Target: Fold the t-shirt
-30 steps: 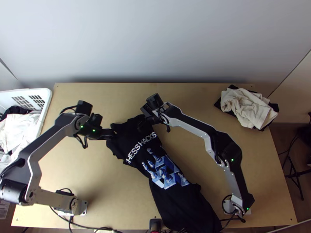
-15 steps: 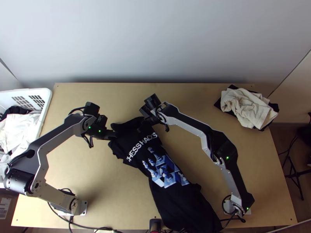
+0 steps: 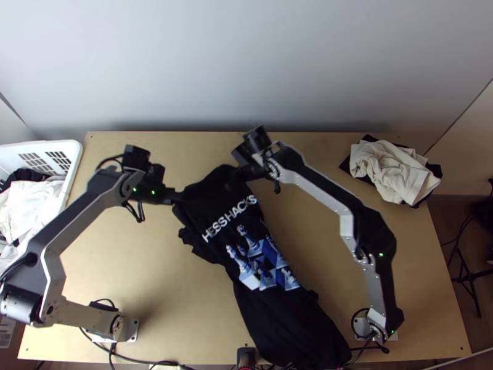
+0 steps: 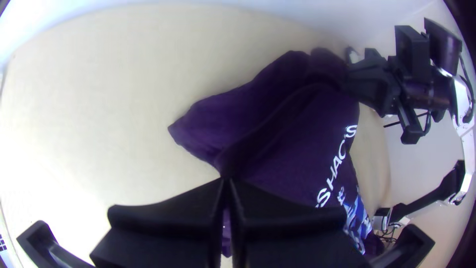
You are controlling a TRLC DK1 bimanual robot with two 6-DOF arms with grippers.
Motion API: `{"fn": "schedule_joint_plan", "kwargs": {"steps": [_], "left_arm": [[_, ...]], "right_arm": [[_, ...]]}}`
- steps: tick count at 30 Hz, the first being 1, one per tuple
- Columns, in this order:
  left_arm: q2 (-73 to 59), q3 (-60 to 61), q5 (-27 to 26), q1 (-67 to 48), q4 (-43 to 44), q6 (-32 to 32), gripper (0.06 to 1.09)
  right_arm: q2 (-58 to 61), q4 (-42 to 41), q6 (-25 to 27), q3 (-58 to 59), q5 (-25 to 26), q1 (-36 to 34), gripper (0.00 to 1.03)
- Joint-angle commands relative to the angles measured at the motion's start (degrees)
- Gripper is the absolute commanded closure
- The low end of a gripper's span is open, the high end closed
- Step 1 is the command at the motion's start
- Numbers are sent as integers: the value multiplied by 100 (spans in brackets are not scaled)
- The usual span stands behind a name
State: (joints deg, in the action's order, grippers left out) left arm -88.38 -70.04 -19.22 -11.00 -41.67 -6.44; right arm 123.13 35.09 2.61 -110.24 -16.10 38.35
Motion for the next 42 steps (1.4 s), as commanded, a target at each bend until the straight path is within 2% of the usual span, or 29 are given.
{"fn": "schedule_joint_plan", "kwargs": {"steps": [1, 9, 16, 21, 27, 32, 38, 42], "left_arm": [[392, -924, -2, 46, -394, -103, 105], [699, -2427, 6, 626, -421, -59, 105], [664, -4053, 24, 1065, -412, -59, 105], [805, -4808, 288, 1065, -307, -59, 105], [1341, -5134, 1035, 977, 379, 213, 105], [1780, -5151, 1606, 986, 862, 442, 105], [2141, -5134, 1817, 1224, 1100, 433, 105], [2308, -5134, 2160, 1232, 1372, 459, 105]], "right_arm": [[-641, 244, -6, -183, 10, -187, 100], [-1336, 701, 82, -754, 72, -266, 100], [-1670, 903, 257, -1861, 687, -108, 100], [-2091, 754, 996, -1984, 1627, 366, 100], [-2557, 297, 1672, -1940, 2462, 841, 100], [-2865, -257, 2085, -1923, 2612, 1236, 100], [-3005, -521, 2613, -1914, 2814, 1825, 100], [-3023, -714, 3043, -1905, 2990, 2238, 100]]}}
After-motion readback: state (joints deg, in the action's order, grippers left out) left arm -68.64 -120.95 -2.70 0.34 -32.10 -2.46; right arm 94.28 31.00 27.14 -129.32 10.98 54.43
